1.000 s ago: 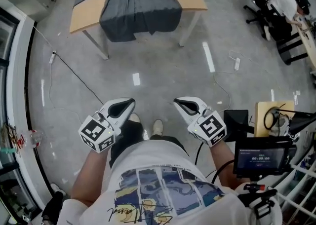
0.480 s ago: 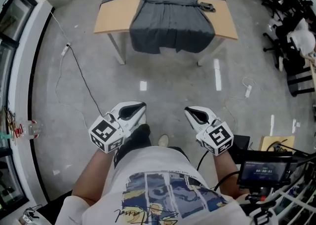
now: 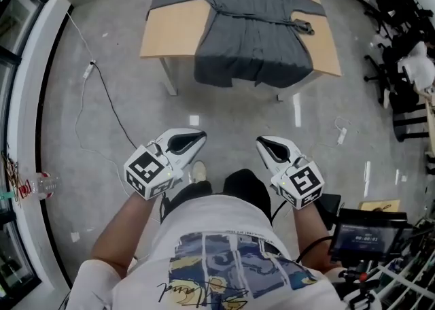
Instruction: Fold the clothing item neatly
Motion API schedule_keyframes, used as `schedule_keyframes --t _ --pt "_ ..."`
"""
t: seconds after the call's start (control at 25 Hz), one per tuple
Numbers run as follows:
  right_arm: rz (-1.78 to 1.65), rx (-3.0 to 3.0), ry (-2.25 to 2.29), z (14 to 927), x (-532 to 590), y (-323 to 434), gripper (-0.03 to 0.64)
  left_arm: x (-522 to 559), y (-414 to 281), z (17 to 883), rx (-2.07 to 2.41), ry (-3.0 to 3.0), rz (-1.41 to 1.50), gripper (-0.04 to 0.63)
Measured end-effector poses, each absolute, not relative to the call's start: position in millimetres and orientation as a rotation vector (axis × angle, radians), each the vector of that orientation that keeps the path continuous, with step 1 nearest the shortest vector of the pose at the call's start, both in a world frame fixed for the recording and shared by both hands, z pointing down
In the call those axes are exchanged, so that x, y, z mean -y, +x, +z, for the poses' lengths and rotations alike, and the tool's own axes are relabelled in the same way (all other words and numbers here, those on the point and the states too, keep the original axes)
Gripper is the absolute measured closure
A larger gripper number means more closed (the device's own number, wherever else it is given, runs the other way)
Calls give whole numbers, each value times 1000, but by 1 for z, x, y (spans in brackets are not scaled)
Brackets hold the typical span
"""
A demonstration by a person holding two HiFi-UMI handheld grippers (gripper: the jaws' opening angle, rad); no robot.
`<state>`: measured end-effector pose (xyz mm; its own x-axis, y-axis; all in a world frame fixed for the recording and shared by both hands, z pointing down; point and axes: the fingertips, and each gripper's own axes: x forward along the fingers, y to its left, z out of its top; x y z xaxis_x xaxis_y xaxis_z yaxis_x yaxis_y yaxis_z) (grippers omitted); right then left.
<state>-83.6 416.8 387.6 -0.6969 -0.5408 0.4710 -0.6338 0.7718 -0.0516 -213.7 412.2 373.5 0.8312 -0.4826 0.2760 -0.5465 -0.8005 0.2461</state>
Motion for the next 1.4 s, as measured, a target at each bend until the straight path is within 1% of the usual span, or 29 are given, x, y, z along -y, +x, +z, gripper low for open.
schedule_keyframes --t 0.28,0.52,0.72,0.8,0.88,1.12,1.28,1.4 --pt "276 2522 847 390 -360 -83 601 -360 -214 387 805 2648 252 589" --pt "247 2567 773 401 -270 -63 601 -277 -194 393 896 2611 258 589" --pt "190 2607 651 390 -206 -60 601 -211 -195 381 1046 2568 240 589" --pt "163 2617 599 389 -184 -53 601 -184 -196 380 1125 2545 251 582" --pt "147 2623 548 393 -162 -47 601 -160 -202 381 1209 2505 255 558" --pt "165 2623 497 406 -112 -49 600 -97 -250 390 1382 2356 226 493" --pt "190 2620 469 412 -90 -69 593 -60 -304 403 1496 2276 237 478" --pt "211 2601 477 415 -73 -81 575 -31 -348 418 1552 2201 211 466"
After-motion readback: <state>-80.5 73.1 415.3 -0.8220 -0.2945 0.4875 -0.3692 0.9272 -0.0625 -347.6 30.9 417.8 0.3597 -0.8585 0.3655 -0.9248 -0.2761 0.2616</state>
